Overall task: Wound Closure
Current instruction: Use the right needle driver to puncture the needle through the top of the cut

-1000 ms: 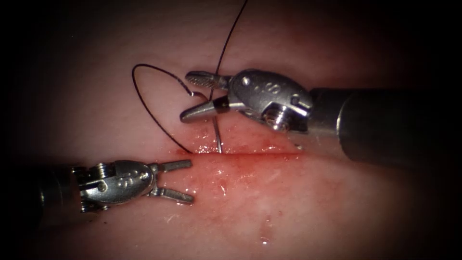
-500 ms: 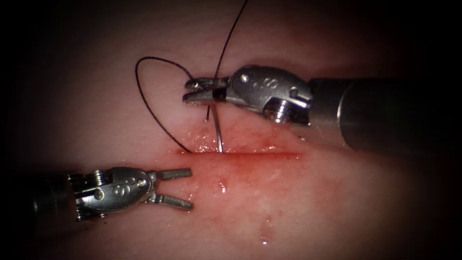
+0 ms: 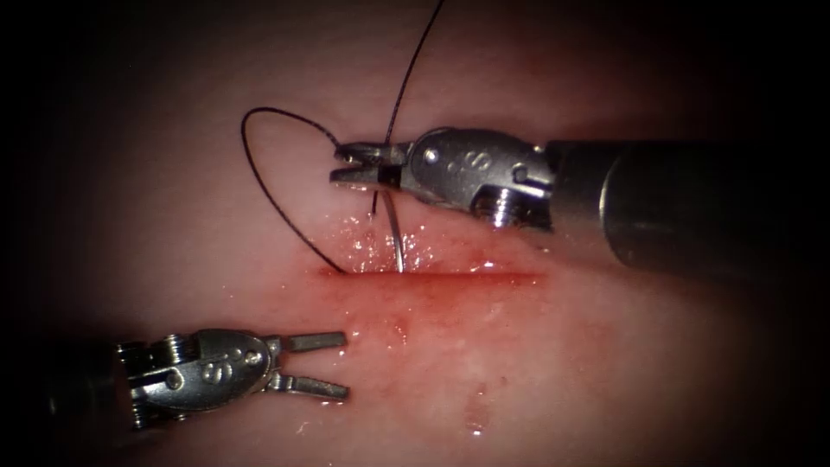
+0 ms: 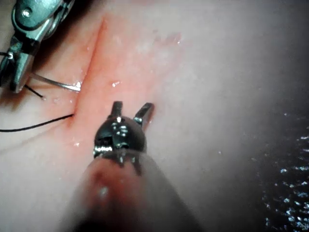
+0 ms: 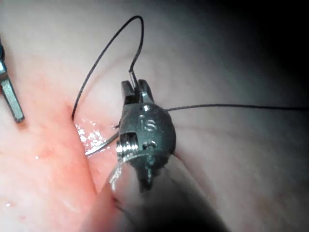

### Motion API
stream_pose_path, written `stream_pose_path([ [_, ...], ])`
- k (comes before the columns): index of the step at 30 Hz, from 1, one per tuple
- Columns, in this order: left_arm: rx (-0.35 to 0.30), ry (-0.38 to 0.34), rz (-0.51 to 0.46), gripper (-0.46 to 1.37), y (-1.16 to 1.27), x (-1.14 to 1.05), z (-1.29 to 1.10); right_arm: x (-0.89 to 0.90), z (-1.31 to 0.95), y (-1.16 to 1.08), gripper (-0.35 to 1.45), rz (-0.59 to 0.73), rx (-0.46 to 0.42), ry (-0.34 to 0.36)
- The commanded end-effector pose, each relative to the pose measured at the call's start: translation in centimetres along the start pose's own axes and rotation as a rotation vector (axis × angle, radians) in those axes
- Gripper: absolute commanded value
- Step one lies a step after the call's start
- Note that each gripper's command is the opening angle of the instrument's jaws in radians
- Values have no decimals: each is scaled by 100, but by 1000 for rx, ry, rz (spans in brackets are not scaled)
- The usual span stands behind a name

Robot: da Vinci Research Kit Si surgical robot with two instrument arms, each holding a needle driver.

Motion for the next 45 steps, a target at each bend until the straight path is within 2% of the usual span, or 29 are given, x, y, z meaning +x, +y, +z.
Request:
stream_pose_path([
  [1, -7, 4, 1, 22, 1, 0, 1, 0, 0, -2, -35, 4, -26, 9],
  [9, -51, 10, 26, 19, 6, 0, 10, 1, -7, -16, -35, 8, -96, 29],
  [13, -56, 11, 18, 14, 3, -4, 15, 1, -10, -17, -35, 47, -123, 38],
  [17, -67, 17, -3, 12, 7, -17, 26, 1, -14, -12, -35, 124, -151, 44],
  [24, -119, -2, -29, 7, 16, -40, 41, 7, -20, -1, -35, 271, -128, 46],
  [35, -137, -21, -35, 2, 23, -52, 38, 9, -26, 6, -35, 455, -97, 31],
  [39, -138, -22, -42, 2, 27, -56, 37, 10, -27, 13, -35, 422, -125, 36],
  [45, -136, -21, -38, 2, 27, -57, 36, 10, -27, 16, -35, 271, -176, 60],
])
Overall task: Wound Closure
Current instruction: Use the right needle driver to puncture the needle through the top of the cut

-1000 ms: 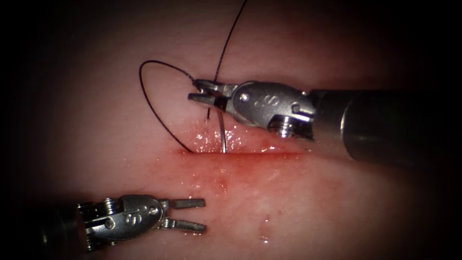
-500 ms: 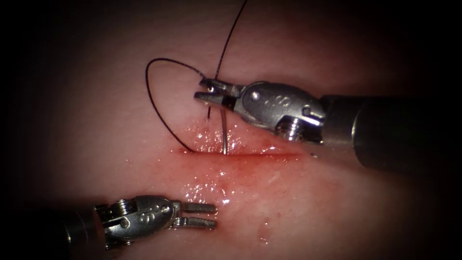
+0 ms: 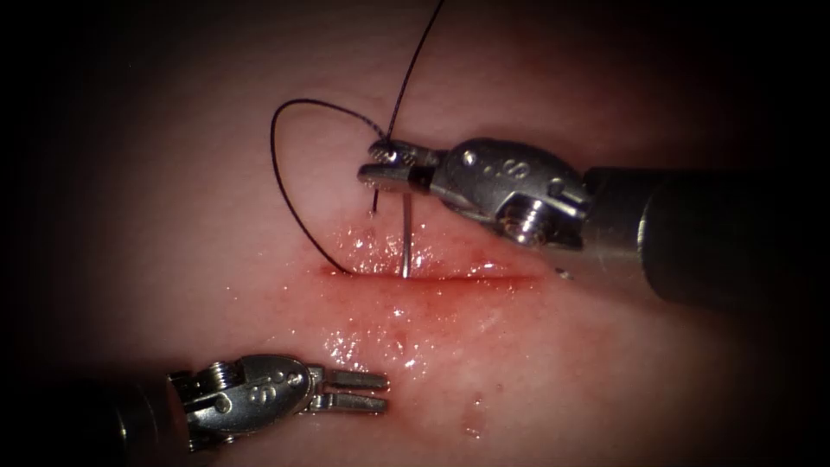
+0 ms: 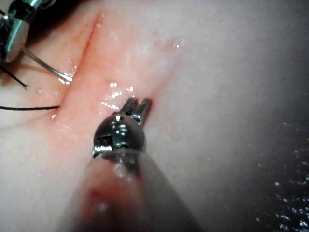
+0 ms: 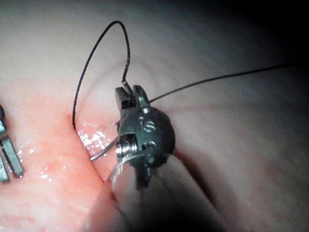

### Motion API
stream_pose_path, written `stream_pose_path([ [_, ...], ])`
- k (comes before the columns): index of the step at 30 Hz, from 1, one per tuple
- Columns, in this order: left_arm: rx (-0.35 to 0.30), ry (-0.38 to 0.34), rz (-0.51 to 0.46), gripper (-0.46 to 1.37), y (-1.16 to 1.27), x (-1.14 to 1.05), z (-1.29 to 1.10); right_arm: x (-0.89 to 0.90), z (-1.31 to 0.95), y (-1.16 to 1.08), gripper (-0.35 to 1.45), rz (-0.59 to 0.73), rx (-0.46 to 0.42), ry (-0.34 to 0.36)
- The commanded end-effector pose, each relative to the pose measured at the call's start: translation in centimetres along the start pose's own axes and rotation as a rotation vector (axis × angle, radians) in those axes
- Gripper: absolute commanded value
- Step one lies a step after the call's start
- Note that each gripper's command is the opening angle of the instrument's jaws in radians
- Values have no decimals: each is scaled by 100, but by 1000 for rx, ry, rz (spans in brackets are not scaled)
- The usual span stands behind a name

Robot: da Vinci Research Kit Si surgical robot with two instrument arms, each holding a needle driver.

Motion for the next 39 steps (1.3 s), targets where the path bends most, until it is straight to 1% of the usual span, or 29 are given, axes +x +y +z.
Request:
stream_pose_path([
  [1, -3, 1, 2, 2, 0, 0, -1, -1, 1, 2, -35, -10, -14, 0],
  [9, 14, 4, -4, -1, -1, -6, -9, 6, 1, 14, -35, -1, -24, 8],
  [16, 17, 5, -6, -4, -3, -10, -9, 7, 1, 14, -35, 66, -19, 3],
  [19, 18, 5, -10, -4, -3, -12, -8, 8, 1, 14, -35, 136, -12, -12],
  [21, 18, 5, -8, -4, -4, -13, -7, 8, 2, 15, -35, 212, 15, -36],
  [22, 18, 5, -8, -4, -5, -13, -7, 9, 2, 15, -35, 218, 19, -38],
  [24, 21, 5, -7, -5, -6, -14, -7, 9, 3, 14, -35, 274, 53, -73],
  [28, 26, 6, -7, -6, -8, -14, -7, 9, 4, 12, -35, 378, 100, -117],
  [31, 28, 7, -11, -7, -10, -15, -7, 10, 4, 11, -35, 439, 114, -134],
  [32, 31, 4, -10, -7, -10, -16, -7, 11, 5, 11, -35, 481, 135, -140],
  [37, 35, 5, -15, -7, -12, -17, -8, 14, 8, 9, -35, 565, 179, -169],
  [39, 38, 6, -15, -7, -13, -18, -8, 14, 10, 8, -35, 588, 186, -170],
])
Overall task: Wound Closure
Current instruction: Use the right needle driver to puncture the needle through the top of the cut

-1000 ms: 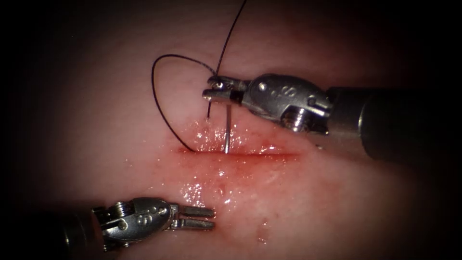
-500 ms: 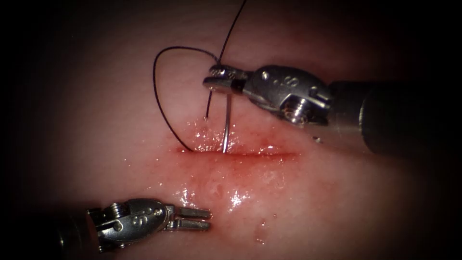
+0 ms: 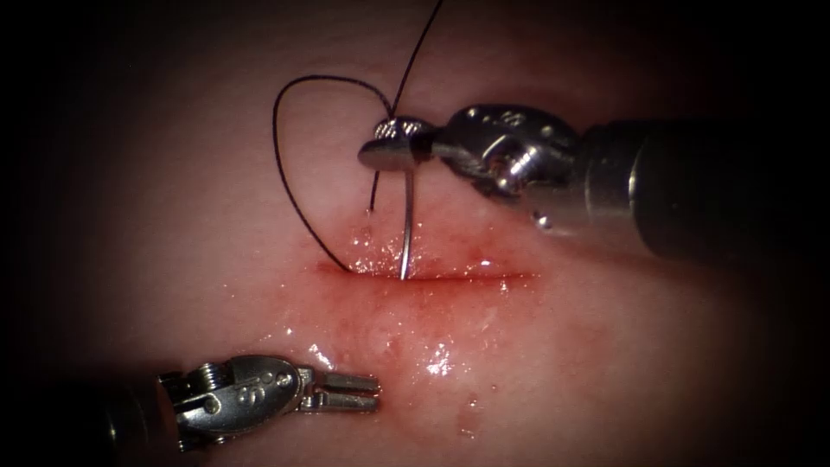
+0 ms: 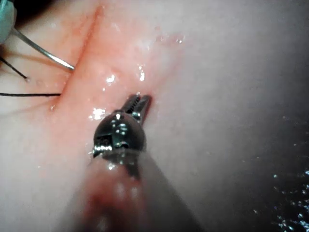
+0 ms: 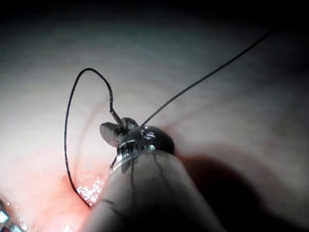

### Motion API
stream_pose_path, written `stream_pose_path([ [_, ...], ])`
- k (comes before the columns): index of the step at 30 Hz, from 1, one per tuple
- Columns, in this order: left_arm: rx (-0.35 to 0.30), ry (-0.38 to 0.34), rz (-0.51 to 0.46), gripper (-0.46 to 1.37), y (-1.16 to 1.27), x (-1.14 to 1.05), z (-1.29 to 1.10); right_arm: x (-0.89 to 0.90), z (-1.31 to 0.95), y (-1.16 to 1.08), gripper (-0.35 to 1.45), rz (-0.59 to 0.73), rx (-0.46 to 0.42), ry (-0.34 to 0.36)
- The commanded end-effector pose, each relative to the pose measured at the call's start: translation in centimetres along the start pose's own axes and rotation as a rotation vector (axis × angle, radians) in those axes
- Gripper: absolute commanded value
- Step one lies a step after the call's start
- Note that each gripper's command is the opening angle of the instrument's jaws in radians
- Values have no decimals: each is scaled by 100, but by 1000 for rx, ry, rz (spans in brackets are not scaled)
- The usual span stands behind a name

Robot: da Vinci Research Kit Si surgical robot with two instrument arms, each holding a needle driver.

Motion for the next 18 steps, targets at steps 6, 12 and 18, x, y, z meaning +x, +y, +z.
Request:
stream_pose_path([
  [6, 2, 1, -1, -7, -1, -1, -1, -3, 4, -5, -35, 127, 61, -20],
  [12, 5, 2, -1, -8, -1, 0, -1, -13, 6, -2, -35, 282, 118, -56],
  [18, 7, 2, -1, -8, -2, -1, -1, -24, 11, 6, -35, 426, 181, -34],
])
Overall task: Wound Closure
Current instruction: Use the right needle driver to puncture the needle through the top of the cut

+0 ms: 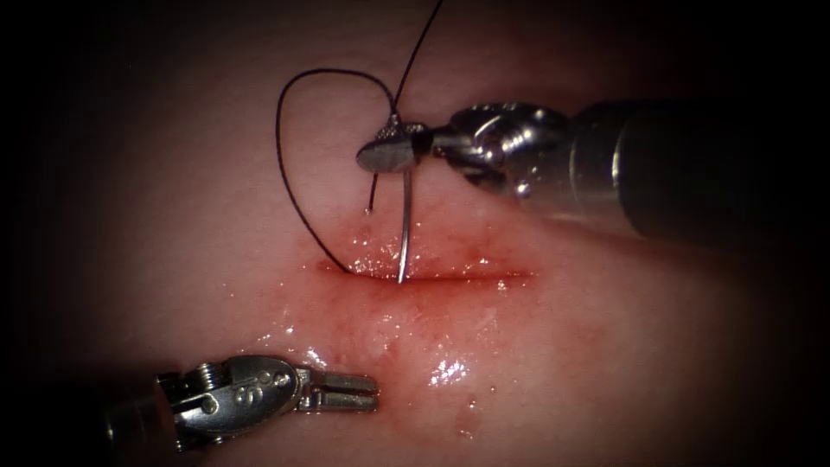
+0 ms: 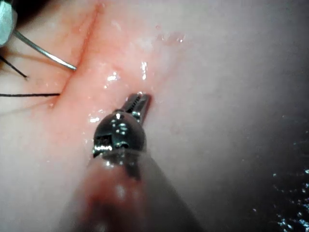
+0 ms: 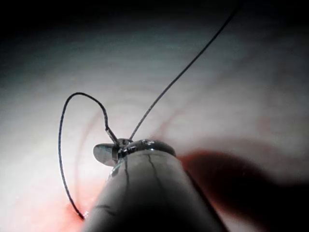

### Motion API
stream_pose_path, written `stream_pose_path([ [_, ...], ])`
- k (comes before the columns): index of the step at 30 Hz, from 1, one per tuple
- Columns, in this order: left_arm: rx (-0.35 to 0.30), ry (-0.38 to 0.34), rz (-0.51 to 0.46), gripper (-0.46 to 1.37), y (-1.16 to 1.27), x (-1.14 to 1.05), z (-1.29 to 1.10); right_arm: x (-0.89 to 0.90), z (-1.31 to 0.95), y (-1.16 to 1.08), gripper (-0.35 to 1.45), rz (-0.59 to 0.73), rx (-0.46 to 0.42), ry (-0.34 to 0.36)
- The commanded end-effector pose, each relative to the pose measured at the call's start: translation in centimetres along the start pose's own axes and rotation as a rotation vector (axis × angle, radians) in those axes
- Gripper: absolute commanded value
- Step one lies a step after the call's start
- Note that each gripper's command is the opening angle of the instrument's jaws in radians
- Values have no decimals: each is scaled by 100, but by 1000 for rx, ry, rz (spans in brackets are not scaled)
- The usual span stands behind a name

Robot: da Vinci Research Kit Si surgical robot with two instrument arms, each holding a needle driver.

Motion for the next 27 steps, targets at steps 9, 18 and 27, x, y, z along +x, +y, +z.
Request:
stream_pose_path([
  [9, -2, 0, 0, -9, 0, 0, -1, -2, 2, 2, -35, 175, 62, 19],
  [18, 0, 0, 0, -9, 0, 0, -1, -13, 7, 8, -35, 454, 103, -40],
  [27, 0, 0, 0, -10, 0, 0, -1, -28, 12, 12, -35, 558, 167, -68],
])
